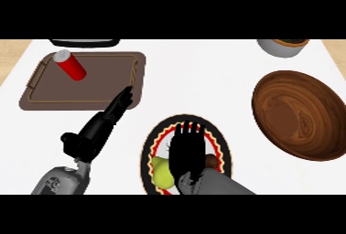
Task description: Pick the sweet potato from the plate and place it in the bowl
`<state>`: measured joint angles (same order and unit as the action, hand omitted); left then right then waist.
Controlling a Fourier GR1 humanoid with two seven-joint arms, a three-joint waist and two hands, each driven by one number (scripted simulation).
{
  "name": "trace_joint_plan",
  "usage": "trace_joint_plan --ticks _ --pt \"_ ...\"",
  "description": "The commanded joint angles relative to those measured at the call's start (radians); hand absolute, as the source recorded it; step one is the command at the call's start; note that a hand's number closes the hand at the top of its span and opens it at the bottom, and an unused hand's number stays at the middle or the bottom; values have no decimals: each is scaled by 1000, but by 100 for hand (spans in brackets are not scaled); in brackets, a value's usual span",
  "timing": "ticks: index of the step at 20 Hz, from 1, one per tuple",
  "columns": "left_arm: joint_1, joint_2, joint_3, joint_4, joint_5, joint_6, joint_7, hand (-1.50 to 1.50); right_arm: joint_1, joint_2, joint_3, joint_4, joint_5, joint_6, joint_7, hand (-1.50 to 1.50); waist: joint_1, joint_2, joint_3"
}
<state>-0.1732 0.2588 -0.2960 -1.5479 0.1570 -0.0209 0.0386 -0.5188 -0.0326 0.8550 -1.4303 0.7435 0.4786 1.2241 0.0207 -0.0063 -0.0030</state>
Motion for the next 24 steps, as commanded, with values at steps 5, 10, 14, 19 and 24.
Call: trace_joint_plan --ticks 5,10,14,19,24 --pt "7 -3 21 7 -5 8 10 0 -15 31 88 -7 70 27 262 -150 -13 0 1" --pt "-6 -20 6 -8 -9 4 30 0 -18 31 106 30 126 55 262 -150 -14 0 1" --pt "46 -7 13 -20 -18 -1 -21 0 27 31 80 23 172 59 262 -150 -17 0 1" --pt "20 -15 30 19 -17 -11 -28 0 32 31 31 30 172 63 243 -150 -17 4 2" --pt "35 -55 4 45 -54 16 -48 0 37 31 15 48 184 71 224 -150 -15 6 2"
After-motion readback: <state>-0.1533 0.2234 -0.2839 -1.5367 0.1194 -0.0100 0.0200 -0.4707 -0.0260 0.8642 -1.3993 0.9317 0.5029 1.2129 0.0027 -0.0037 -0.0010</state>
